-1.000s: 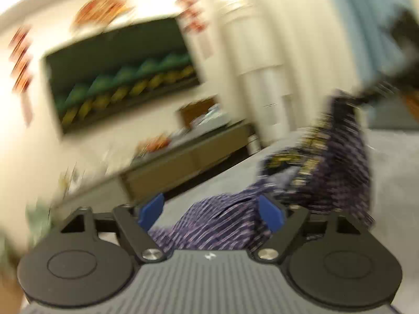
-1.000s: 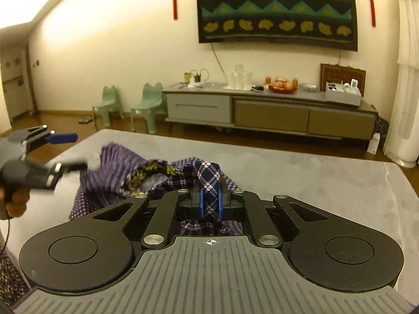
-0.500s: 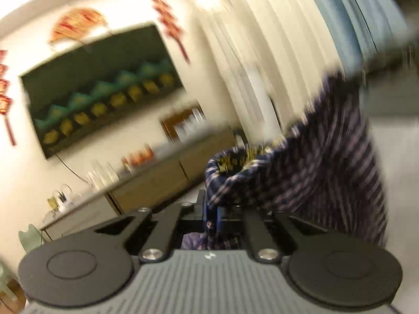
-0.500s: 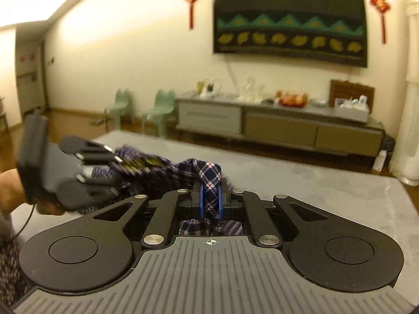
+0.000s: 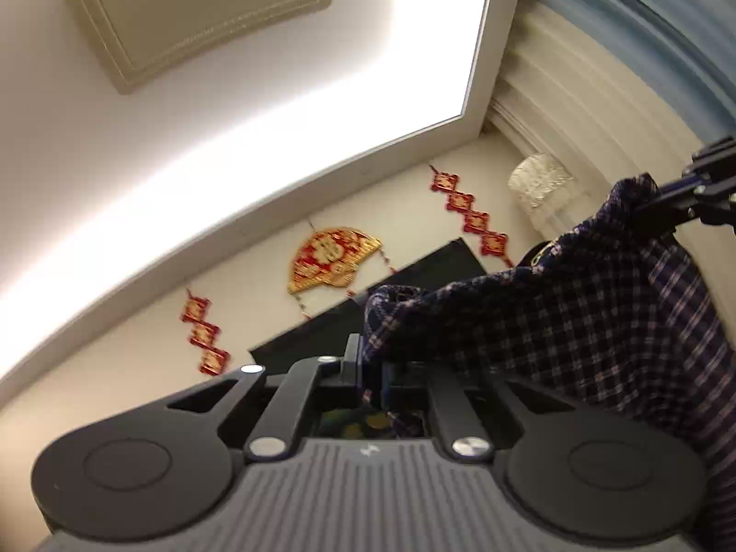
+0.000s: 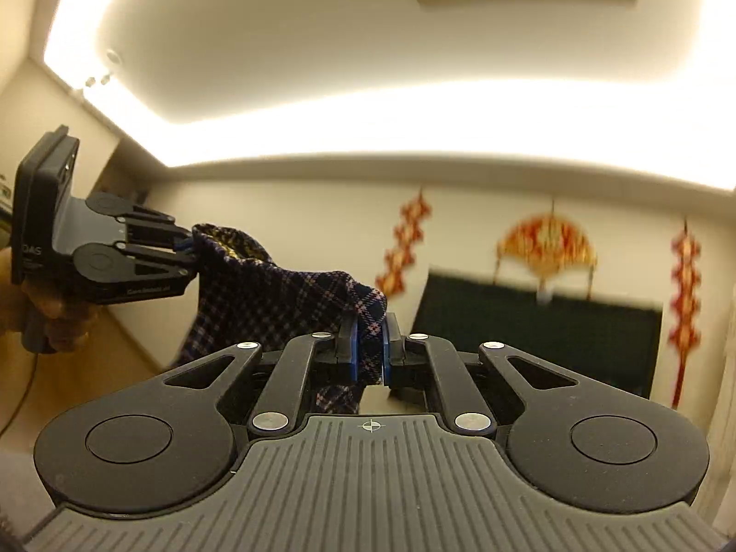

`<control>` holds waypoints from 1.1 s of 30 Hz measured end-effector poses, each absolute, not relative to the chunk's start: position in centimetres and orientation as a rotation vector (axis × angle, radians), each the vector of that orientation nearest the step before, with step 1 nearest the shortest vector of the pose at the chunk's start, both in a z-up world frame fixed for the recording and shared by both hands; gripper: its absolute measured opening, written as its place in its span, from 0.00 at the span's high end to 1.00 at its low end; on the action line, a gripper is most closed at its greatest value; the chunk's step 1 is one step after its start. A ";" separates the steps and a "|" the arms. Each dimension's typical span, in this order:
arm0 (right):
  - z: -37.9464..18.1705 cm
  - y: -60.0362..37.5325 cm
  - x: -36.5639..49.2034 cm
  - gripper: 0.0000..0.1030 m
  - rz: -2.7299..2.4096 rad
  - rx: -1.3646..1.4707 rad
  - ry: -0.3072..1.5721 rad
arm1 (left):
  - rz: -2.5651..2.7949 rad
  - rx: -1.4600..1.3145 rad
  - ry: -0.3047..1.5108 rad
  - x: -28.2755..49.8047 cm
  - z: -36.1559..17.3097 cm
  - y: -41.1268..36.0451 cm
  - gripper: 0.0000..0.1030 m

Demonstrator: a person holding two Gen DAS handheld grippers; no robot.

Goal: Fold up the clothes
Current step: 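Lift the shirt high with both grippers and shake it out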

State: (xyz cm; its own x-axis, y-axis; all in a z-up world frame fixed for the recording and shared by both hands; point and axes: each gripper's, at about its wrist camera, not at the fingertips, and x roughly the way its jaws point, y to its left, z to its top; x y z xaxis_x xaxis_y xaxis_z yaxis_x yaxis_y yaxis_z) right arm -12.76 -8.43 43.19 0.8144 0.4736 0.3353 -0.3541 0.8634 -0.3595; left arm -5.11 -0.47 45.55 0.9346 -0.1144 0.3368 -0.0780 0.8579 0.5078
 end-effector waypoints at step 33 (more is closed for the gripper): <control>4.2 -14.5 19.8 0.18 0.325 -0.072 0.651 | -0.210 0.411 0.688 19.4 -0.2 4.3 0.29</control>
State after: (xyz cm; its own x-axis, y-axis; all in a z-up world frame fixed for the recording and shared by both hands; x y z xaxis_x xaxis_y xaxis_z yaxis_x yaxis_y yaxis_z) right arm 19.82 -14.53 4.16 0.7466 0.2743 -0.6060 -0.3191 0.9471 0.0356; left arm 19.44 4.32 -0.18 0.7557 -0.0531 -0.6527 0.3204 0.8993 0.2977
